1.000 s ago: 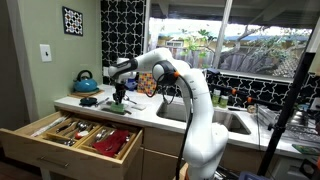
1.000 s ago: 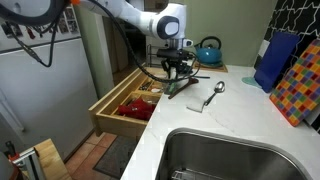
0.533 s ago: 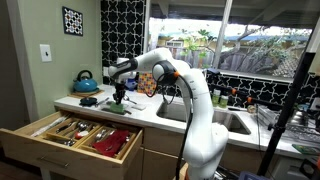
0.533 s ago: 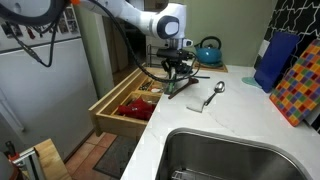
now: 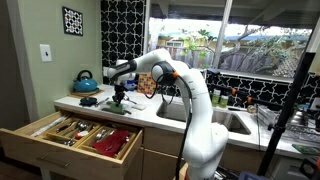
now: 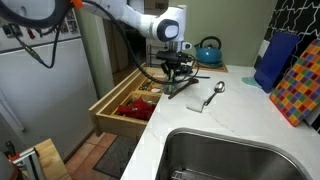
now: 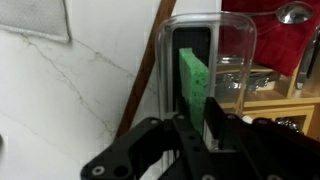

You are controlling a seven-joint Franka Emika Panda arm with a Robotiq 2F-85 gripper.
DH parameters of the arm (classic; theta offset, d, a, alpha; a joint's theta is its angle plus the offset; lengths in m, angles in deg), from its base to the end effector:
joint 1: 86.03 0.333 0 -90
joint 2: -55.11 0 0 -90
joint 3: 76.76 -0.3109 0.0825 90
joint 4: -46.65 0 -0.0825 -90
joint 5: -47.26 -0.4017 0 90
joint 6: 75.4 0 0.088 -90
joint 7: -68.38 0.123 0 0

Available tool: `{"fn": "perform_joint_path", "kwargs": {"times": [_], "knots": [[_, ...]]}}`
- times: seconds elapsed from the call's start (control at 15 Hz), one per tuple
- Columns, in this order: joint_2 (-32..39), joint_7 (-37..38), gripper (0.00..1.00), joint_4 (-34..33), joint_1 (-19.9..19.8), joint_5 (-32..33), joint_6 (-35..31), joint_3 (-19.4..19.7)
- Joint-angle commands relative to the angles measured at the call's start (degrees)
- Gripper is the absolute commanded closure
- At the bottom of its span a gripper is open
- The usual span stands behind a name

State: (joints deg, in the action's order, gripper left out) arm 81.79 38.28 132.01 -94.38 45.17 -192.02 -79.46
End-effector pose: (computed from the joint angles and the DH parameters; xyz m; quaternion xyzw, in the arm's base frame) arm 0.7105 -0.0724 0.3843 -0.9783 -0.2013 -0.0465 0.0134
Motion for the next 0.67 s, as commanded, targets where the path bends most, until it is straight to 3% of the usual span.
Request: {"fn": "perform_joint_path", "kwargs": {"times": [0.0,0.47,0.6], "knots": [[0.4,-1.11,1.0,-1.03,-0.28,-0.77,1.89,-0.24],[-7.44,-0.76,0.97,2.19,-0.29,-2.45,1.6,-0.83],[-11.36,1.13,0.97,3.72,0.85,1.01,0.46,0.69]]}}
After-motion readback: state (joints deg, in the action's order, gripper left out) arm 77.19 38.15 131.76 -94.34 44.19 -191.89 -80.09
